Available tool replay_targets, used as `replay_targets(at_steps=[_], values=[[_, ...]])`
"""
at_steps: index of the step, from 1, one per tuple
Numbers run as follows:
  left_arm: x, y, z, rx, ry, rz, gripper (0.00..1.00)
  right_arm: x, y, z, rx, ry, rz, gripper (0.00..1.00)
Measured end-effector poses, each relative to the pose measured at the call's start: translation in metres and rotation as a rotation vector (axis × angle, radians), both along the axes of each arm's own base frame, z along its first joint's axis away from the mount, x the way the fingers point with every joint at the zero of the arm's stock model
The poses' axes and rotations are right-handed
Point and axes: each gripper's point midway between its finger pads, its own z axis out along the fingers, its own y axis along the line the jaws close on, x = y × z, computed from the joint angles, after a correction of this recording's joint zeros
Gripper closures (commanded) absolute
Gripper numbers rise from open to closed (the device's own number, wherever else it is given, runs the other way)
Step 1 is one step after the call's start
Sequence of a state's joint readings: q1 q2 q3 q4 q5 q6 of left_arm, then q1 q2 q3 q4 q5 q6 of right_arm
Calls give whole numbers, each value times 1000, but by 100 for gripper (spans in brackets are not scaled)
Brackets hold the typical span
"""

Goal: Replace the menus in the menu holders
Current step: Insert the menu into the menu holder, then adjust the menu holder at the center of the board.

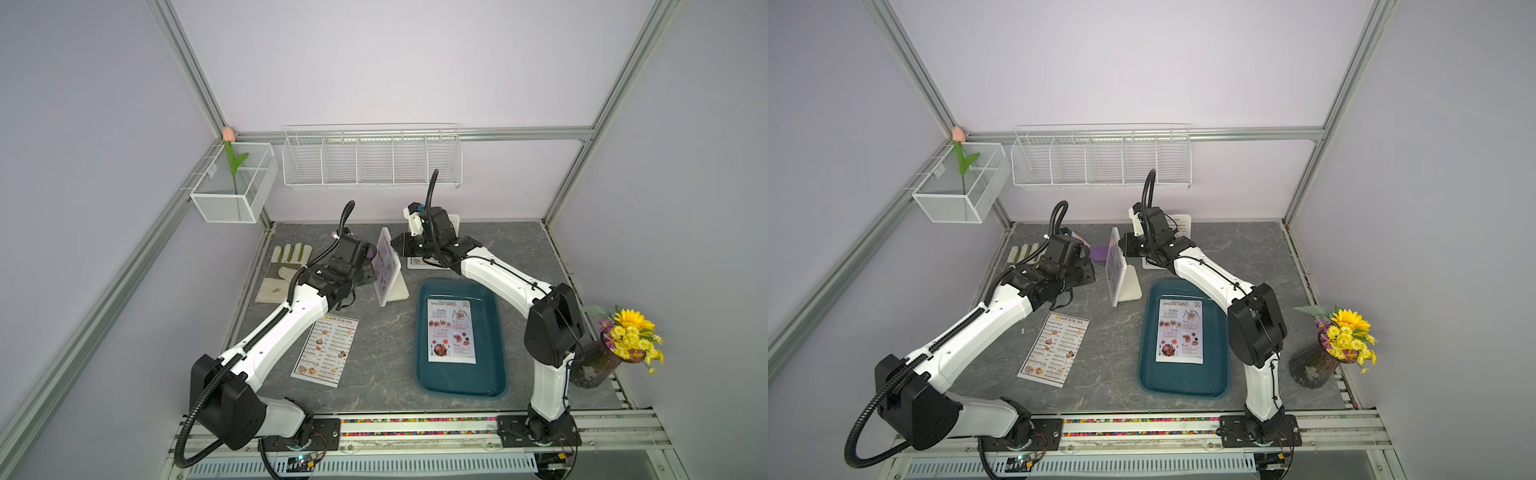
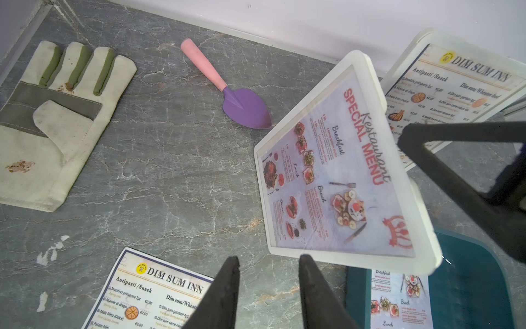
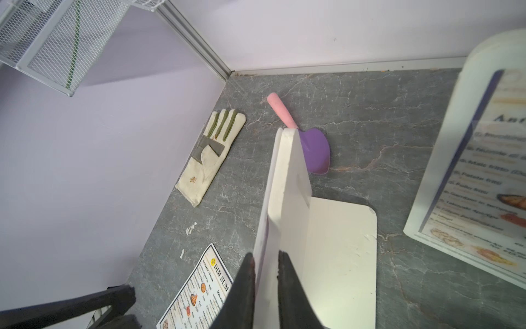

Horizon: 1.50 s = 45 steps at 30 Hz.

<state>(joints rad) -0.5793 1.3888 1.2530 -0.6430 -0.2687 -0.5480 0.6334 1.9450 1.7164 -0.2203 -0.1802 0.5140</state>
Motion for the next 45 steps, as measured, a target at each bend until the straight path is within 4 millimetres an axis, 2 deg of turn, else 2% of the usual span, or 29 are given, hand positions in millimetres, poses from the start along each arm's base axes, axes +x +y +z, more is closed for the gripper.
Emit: replay_targets(at_steps=[4,6,9,12,17,19,22,24,27,31,33,38,45], values=[[0,0,0,-1,-1,0,62,-3,-3,17,13,-32,3,64],[0,0,0,-1,-1,0,62,-5,-6,23,14,-45,4,51],[0,0,0,1,-2,1,61,-11,-9,25,-2,-56,11,38],[1,4,1,17,-11,12,49,-19,-10,16,-45,-52,28,30],[2,14,4,47,-21,37,33,-39,-5,-5,-139,-29,78,27],[4,21,6,55,-20,52,30,-45,-3,-10,-167,-29,94,27],[7,33,12,66,-29,85,27,-53,-1,-16,-202,-26,119,33],[9,41,15,72,-35,108,26,-56,-1,-19,-224,-29,126,40],[12,56,19,80,-30,148,26,-57,-1,-25,-251,-26,130,55],[20,87,23,81,-25,231,25,-52,-2,-38,-292,-16,125,68],[22,95,25,79,-27,251,26,-52,-1,-44,-307,-13,131,71],[21,95,25,75,-21,250,26,-53,2,-45,-311,-25,163,75],[20,94,23,71,-14,242,26,-65,21,-37,-270,-68,324,75]])
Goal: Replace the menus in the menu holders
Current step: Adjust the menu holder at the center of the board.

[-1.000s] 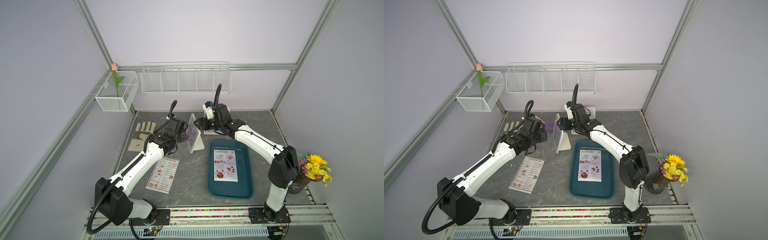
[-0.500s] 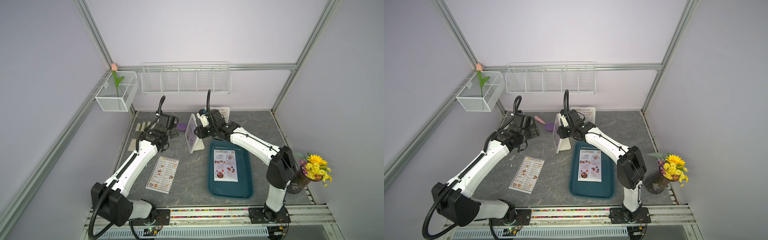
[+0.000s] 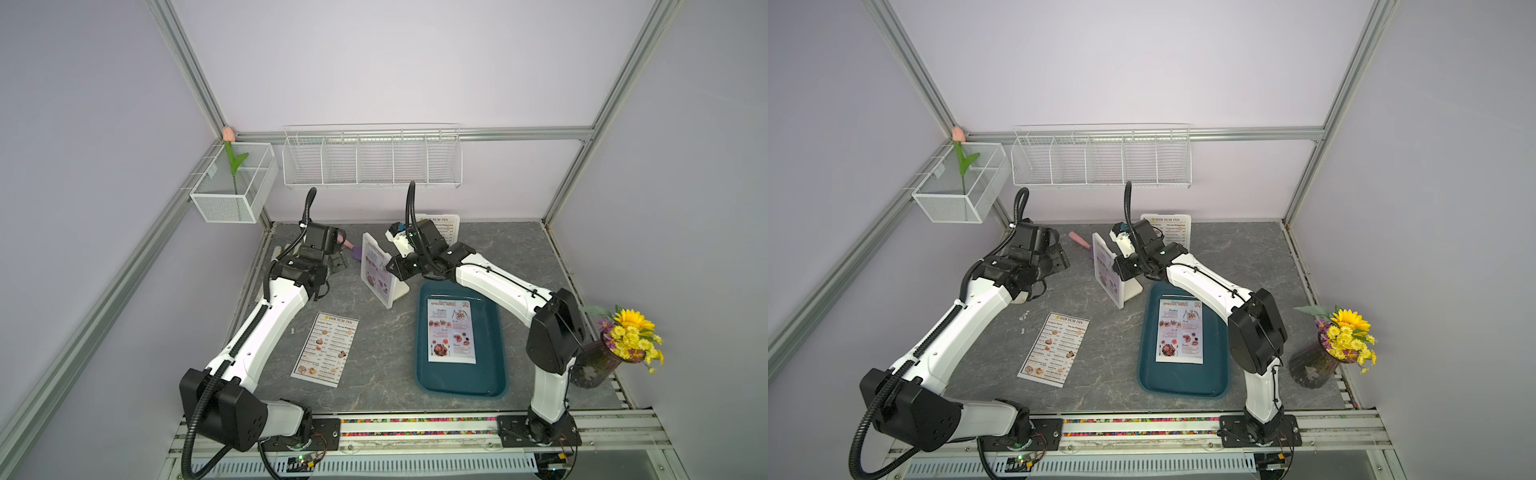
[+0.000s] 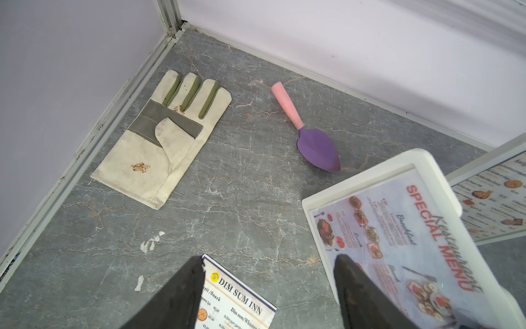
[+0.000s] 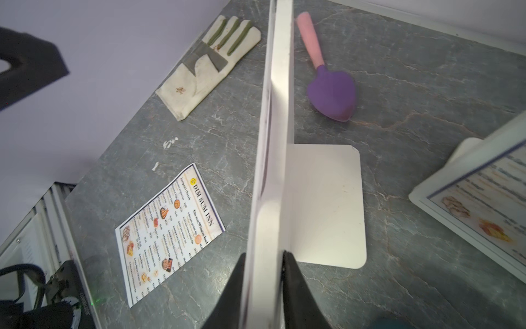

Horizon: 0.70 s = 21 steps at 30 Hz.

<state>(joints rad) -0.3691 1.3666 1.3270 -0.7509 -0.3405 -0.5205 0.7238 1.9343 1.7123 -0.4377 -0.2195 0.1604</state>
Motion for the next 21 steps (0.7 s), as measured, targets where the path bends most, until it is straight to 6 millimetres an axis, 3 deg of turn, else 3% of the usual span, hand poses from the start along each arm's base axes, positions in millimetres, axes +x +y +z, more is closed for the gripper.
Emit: replay_targets(at_steps=[5,7,10,13,18,21], values=[[-1,0,0,5,7,-4,26,-1,17,-3,22,-9,128,63],[0,-1,1,5,6,-8,26,0,20,-6,19,-13,157,53],[1,-2,3,5,3,-15,26,3,13,-8,10,-7,168,38],[1,-2,2,8,7,-24,26,10,1,-6,9,-8,157,31],[0,-5,0,1,18,-39,26,-6,-28,8,10,-14,136,27],[1,-7,-3,0,26,-45,27,-23,-43,23,18,-39,115,36]])
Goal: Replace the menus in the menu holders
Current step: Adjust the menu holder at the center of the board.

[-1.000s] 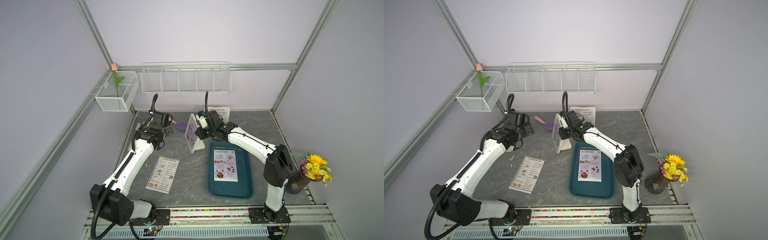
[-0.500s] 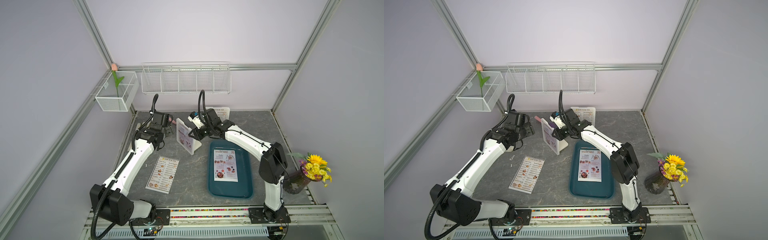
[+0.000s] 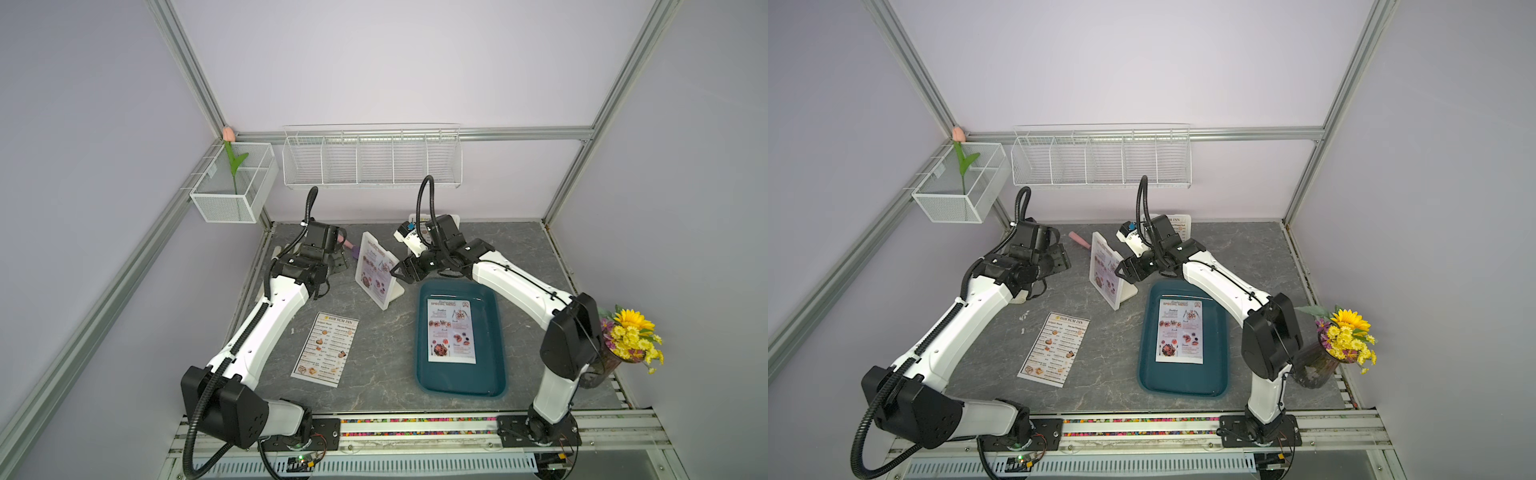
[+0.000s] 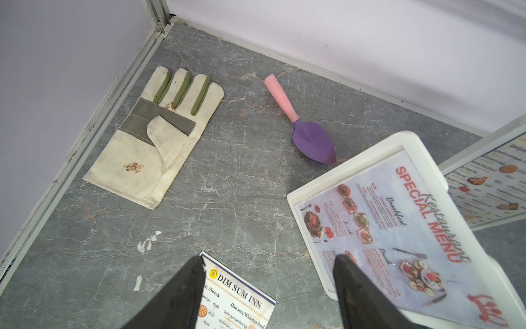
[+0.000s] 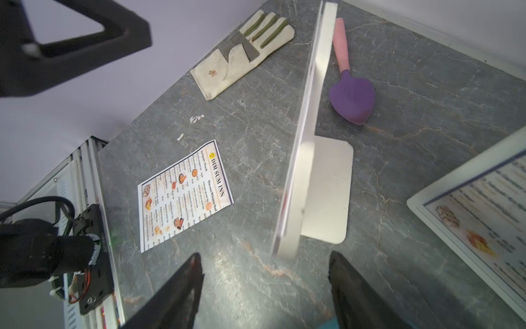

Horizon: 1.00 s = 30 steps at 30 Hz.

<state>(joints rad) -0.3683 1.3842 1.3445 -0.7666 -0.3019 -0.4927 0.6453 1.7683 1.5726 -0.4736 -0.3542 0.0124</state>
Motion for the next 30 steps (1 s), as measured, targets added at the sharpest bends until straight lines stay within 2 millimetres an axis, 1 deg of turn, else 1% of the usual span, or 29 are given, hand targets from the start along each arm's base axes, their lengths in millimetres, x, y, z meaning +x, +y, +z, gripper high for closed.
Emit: replay_targets(at_steps=[1,2,3,5,7,10,13,14,16,18,19,21,23,28,30], values=[[0,-1,-1,-1,3,-3,27,-3,-5,3,5,-11,-16,44],[0,-1,-1,-3,5,-6,29,-8,-11,5,7,-19,-35,54],[0,-2,-2,-5,7,-10,31,-11,-16,5,10,-19,-59,59],[0,-3,-2,-4,8,-16,33,-14,-25,1,16,-11,-112,64],[-1,-5,-2,-4,10,-24,33,-11,-31,-10,12,2,-170,70],[-2,-10,-4,3,15,-43,33,-3,-36,-31,2,51,-267,72],[-3,-18,-9,17,31,-68,31,9,-33,-44,6,86,-355,71],[-3,-20,-12,24,41,-75,30,12,-30,-48,9,96,-382,68],[-3,-20,-17,39,56,-79,29,12,-23,-51,17,108,-419,53],[-2,-20,-20,51,68,-81,28,7,-12,-49,43,122,-450,37],[-1,-20,-20,54,68,-80,28,6,-8,-48,51,117,-453,33],[3,-19,-17,61,62,-74,28,1,4,-42,82,100,-445,30],[6,-18,-14,65,54,-67,28,-4,12,-43,102,92,-427,29],[8,-16,-8,64,40,-58,28,-11,11,-59,83,89,-401,26],[8,-15,-8,67,40,-58,28,-10,10,-59,78,73,-382,25]])
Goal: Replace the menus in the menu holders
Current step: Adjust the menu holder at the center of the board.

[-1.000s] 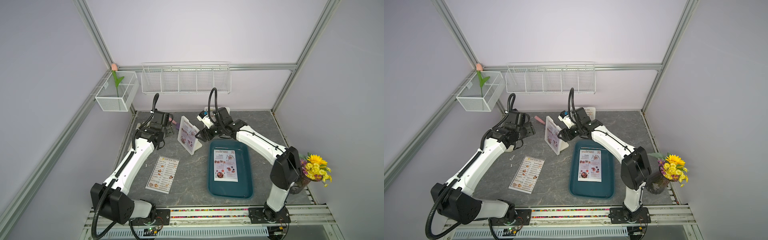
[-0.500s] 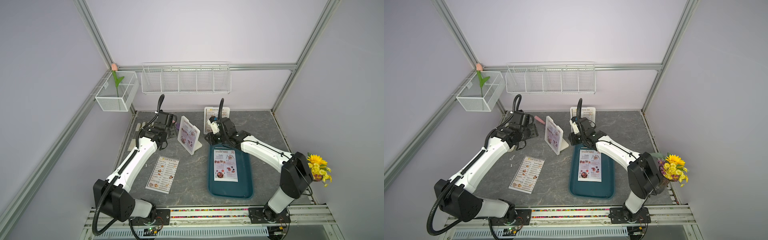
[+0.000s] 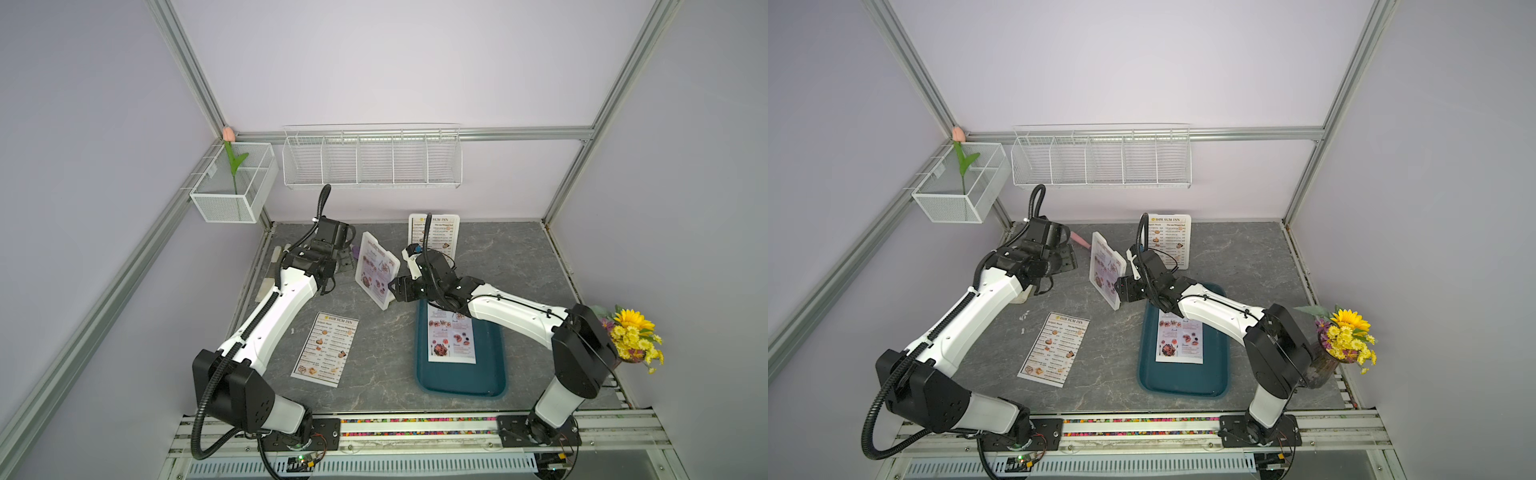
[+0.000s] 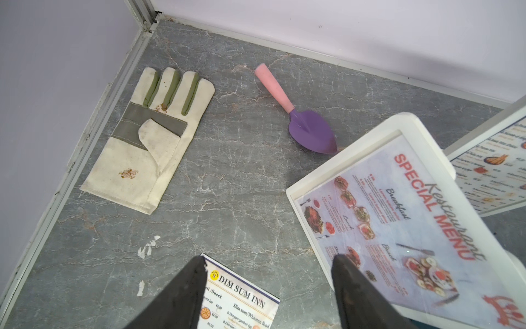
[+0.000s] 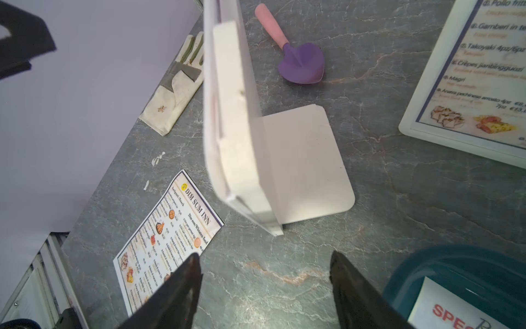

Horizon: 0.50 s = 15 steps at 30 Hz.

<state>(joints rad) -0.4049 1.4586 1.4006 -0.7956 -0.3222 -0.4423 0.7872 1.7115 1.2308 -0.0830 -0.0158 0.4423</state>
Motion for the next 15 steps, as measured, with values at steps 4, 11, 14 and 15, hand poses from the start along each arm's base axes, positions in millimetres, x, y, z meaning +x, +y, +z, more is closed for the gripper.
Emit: replay_targets(at_steps=[4,11,14,15], values=[[-1,2,2,9,1,0,28,9,9,11,36,-61,52,24],[-2,20,21,28,-25,30,28,31,21,-9,51,-73,98,29],[-4,24,32,30,-47,36,28,34,22,-19,49,-63,109,35],[-4,24,36,29,-55,37,28,34,23,-19,52,-64,114,37]])
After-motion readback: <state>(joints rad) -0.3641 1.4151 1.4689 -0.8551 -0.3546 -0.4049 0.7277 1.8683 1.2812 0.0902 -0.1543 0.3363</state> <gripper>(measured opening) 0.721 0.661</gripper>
